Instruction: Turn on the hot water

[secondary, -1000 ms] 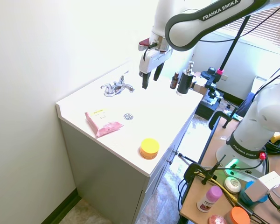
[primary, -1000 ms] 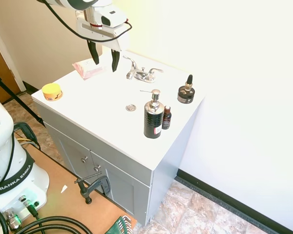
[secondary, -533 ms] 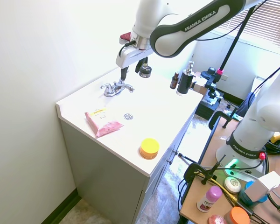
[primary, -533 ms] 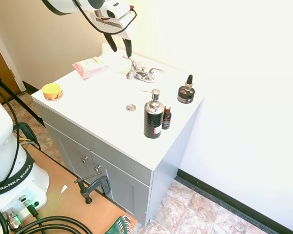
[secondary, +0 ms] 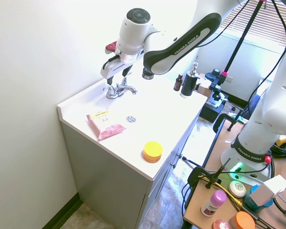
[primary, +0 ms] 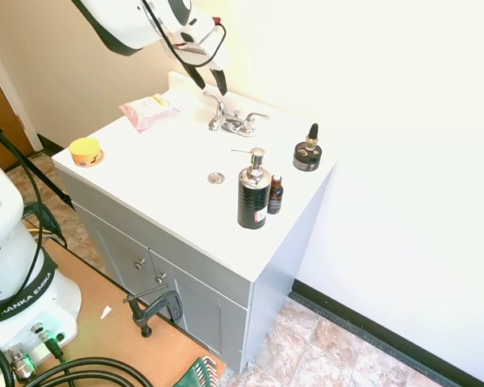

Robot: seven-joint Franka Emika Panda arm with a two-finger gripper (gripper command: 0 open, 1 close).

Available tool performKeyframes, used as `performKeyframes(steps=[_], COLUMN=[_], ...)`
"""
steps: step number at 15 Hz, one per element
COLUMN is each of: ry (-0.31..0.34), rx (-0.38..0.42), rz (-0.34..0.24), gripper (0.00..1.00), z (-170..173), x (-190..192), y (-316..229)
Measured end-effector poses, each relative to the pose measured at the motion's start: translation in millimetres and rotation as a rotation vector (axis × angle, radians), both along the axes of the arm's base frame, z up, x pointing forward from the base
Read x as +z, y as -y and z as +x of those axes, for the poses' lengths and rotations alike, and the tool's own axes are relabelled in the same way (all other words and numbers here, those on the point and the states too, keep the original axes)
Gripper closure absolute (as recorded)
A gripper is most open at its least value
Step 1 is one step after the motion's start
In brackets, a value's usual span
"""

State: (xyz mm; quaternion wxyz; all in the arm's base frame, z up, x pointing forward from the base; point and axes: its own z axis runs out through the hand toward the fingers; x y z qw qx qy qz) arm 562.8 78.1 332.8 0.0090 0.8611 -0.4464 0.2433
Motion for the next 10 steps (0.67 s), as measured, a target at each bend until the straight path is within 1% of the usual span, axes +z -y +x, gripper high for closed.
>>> performKeyframes(steps=[2,5,10], ry=[0.017,0.023,-0.001], rx=[0.002,0.004,-0.005], rz=[-0.001,-0.002,-0.009], gripper=[0.00,0.00,0.00], z=[13.1,28.9,33.8], x=[-0.9,-5.7,-23.3], y=[-5.3,-9.0,-9.1])
